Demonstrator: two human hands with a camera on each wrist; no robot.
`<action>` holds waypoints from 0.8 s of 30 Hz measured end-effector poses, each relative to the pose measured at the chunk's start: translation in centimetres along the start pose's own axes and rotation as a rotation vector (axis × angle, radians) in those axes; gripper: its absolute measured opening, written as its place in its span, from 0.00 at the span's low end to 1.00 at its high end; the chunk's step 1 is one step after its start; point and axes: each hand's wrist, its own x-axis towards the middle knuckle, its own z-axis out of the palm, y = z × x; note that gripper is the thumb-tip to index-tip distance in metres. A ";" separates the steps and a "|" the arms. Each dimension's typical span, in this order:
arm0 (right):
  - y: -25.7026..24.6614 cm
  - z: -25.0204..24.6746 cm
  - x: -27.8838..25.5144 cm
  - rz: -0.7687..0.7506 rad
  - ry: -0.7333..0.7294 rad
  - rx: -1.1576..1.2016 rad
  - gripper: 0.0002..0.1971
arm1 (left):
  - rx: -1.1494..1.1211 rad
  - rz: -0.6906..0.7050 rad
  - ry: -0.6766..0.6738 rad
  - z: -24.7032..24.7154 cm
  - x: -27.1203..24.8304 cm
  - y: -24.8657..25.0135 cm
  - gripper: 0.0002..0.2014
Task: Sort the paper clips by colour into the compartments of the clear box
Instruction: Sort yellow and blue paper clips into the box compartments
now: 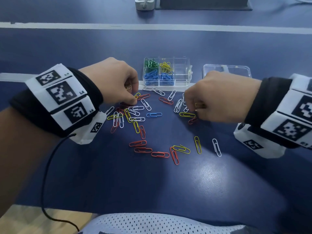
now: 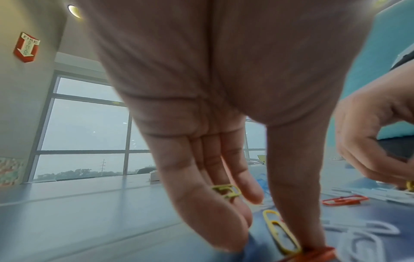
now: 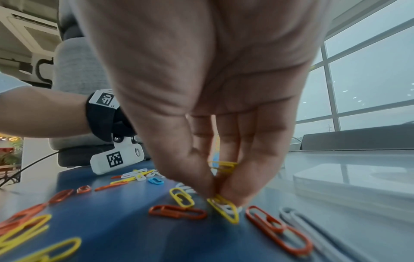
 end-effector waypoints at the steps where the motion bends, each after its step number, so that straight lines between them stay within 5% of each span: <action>1: 0.0 0.0 0.0 0.001 0.003 0.015 0.09 | -0.010 0.003 -0.008 0.0 0.0 0.1 0.09; 15: -2.0 0.8 0.7 -0.068 -0.033 -0.030 0.10 | -0.036 -0.004 -0.009 0.3 0.1 0.4 0.10; 24: -2.3 -1.5 1.3 -0.022 0.070 0.066 0.13 | -0.285 0.028 0.200 -0.9 1.5 1.5 0.13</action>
